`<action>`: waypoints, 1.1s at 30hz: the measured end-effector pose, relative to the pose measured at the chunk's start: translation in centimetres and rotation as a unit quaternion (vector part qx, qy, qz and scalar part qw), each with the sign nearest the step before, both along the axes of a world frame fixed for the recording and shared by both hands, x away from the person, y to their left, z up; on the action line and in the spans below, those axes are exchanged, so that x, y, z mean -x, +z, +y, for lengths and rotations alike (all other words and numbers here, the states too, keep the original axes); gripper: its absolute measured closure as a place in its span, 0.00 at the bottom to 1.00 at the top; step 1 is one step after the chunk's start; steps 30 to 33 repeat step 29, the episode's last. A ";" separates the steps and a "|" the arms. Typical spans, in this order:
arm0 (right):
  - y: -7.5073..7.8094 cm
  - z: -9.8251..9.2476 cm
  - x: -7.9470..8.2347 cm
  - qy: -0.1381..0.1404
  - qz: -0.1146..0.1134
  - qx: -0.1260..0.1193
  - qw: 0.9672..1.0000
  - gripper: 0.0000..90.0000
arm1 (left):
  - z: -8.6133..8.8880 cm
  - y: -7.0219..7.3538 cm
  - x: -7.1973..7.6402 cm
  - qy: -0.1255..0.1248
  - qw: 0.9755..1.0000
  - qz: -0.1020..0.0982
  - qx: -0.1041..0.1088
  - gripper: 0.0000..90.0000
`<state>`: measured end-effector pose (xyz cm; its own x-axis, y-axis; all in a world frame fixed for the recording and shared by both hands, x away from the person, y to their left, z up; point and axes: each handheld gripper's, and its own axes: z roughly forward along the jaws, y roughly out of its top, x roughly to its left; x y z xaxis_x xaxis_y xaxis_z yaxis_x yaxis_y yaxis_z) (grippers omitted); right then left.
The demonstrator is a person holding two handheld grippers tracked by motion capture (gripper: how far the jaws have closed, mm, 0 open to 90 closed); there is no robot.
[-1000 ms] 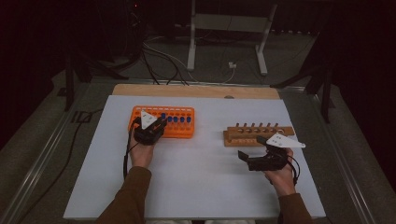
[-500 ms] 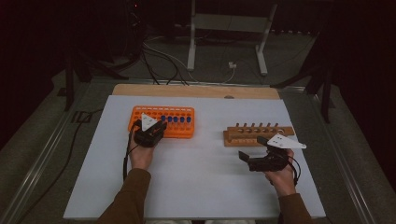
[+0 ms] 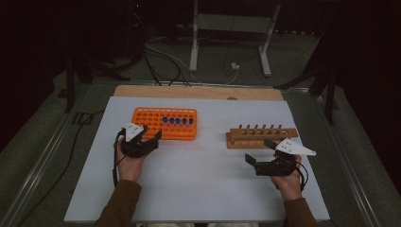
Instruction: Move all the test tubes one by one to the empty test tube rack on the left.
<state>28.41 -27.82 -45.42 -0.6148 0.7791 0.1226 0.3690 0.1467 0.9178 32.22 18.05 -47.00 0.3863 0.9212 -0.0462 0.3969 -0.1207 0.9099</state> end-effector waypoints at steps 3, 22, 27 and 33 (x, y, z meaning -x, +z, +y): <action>0.1 -0.1 0.2 -0.001 -0.009 -0.005 1.000 0.00 | 1.3 0.6 2.0 0.002 1.000 -0.005 0.009 0.28; -0.2 -1.5 1.3 -0.029 -0.042 -0.007 0.999 0.00 | 5.7 0.8 8.5 0.000 0.999 -0.047 0.017 0.01; -0.6 -1.3 1.6 -0.026 -0.046 0.004 0.999 0.00 | 5.6 0.8 8.5 0.000 0.999 -0.047 0.017 0.01; -0.8 -1.2 1.6 -0.025 -0.044 0.005 0.999 0.00 | 5.8 0.8 8.5 0.004 0.999 -0.046 0.023 0.01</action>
